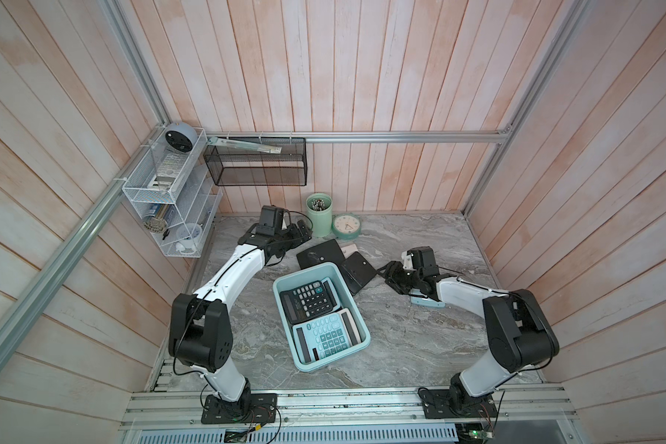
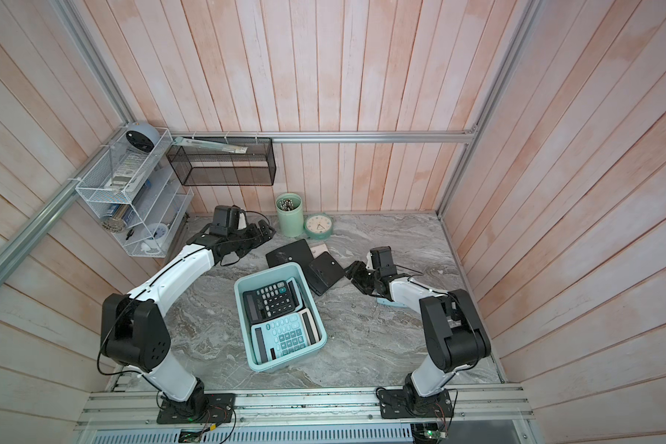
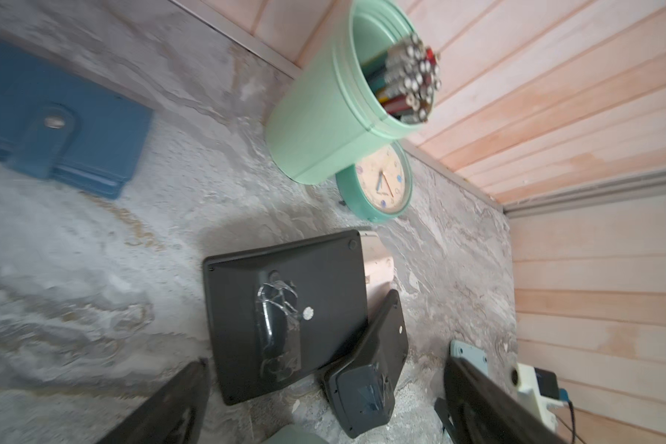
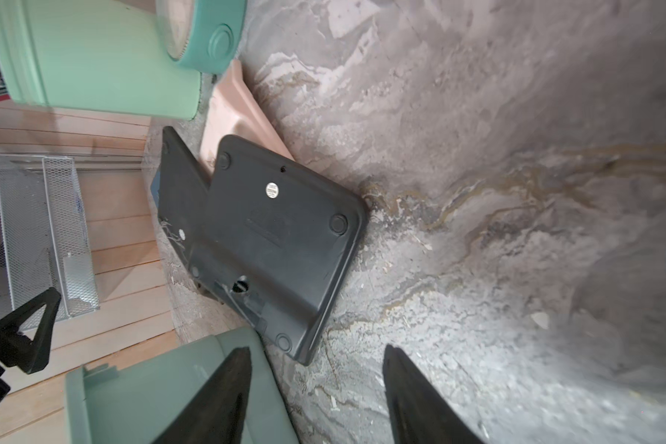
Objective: Put the calculator in the storage box
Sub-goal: Adjust the storage box at the center of the board, then pick up the calculator from the center of the board.
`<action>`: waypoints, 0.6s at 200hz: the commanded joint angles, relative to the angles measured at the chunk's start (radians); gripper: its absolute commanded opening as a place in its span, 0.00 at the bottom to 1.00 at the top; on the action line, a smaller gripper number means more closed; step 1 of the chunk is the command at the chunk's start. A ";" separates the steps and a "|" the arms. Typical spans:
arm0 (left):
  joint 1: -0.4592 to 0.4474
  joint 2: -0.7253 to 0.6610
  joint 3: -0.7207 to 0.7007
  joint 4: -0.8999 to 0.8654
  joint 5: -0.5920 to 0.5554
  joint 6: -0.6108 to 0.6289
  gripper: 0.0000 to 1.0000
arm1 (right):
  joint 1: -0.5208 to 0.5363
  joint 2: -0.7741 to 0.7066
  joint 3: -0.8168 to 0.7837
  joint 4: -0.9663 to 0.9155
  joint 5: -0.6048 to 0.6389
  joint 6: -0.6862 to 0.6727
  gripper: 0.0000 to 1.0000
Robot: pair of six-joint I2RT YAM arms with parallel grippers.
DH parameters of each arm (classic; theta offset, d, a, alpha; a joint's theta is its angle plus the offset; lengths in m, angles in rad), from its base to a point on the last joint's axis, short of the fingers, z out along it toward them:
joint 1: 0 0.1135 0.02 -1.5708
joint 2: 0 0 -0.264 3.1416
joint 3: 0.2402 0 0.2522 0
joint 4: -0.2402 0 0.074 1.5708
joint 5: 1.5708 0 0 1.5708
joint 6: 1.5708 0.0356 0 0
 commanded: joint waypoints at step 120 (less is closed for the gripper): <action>-0.108 0.401 0.148 0.206 0.189 0.091 0.99 | 0.156 0.257 -0.075 0.466 0.082 0.331 0.61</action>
